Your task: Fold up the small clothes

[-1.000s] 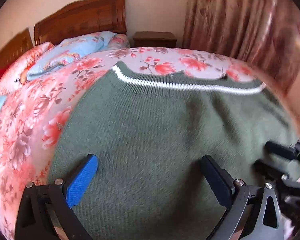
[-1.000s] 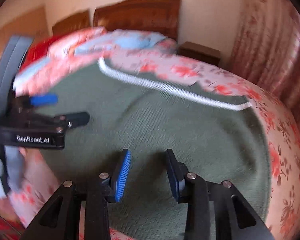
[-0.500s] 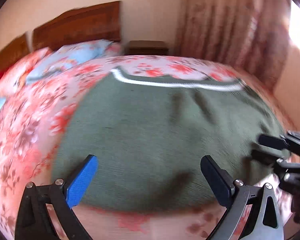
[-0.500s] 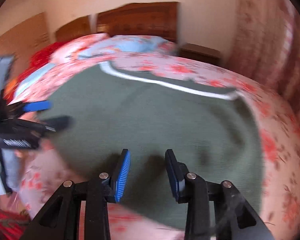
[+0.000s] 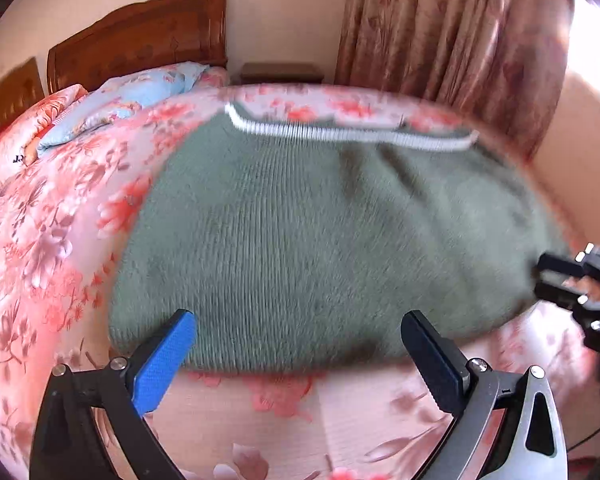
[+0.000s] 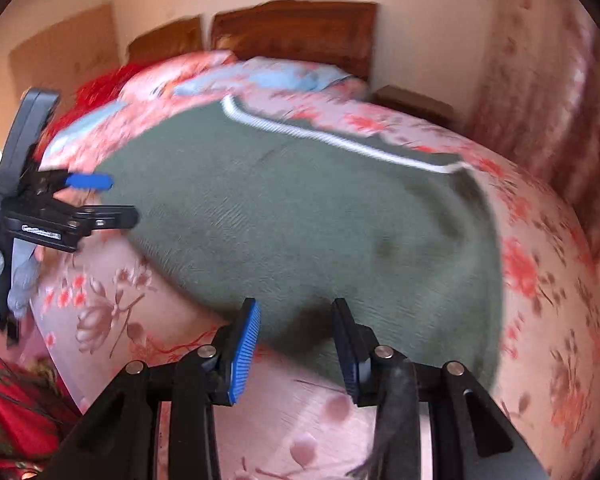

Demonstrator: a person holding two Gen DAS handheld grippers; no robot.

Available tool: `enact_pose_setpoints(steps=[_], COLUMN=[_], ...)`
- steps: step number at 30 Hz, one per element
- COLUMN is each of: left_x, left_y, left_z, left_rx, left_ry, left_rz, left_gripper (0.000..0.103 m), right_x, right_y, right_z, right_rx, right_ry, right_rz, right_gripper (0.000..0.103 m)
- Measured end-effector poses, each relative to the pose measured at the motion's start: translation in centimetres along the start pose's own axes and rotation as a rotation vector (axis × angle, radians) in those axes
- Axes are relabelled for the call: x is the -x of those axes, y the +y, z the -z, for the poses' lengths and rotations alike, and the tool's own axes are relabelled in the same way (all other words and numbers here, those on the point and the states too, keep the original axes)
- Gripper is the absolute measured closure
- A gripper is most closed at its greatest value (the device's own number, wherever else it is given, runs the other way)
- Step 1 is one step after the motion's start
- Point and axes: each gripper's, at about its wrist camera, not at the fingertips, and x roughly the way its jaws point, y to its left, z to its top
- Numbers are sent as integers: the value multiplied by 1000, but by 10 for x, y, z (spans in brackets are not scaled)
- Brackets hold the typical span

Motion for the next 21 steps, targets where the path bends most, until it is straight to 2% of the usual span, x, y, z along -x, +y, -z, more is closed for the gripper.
enact_pose_setpoints(steps=[2, 4, 5, 8, 21], left_x=[3, -4, -14, -33, -35], left_y=[3, 10, 18, 26, 23], left_z=[-8, -17, -19, -18, -19], left_rx=[8, 36, 67, 67, 76], left_ry=[-35, -42, -17, 3, -4], left_rz=[-26, -59, -71, -137, -164], left_gripper=[0, 0, 0, 0, 0], right_x=[5, -3, -8, -6, -5], right_y=[-13, -29, -34, -44, -41], right_z=[2, 3, 5, 12, 17], right_rx=[-54, -117, -134, -185, -192], right_ry=[-40, -2, 11, -24, -39], right_rz=[35, 79, 86, 44, 75], right_gripper=[66, 65, 65, 65, 63])
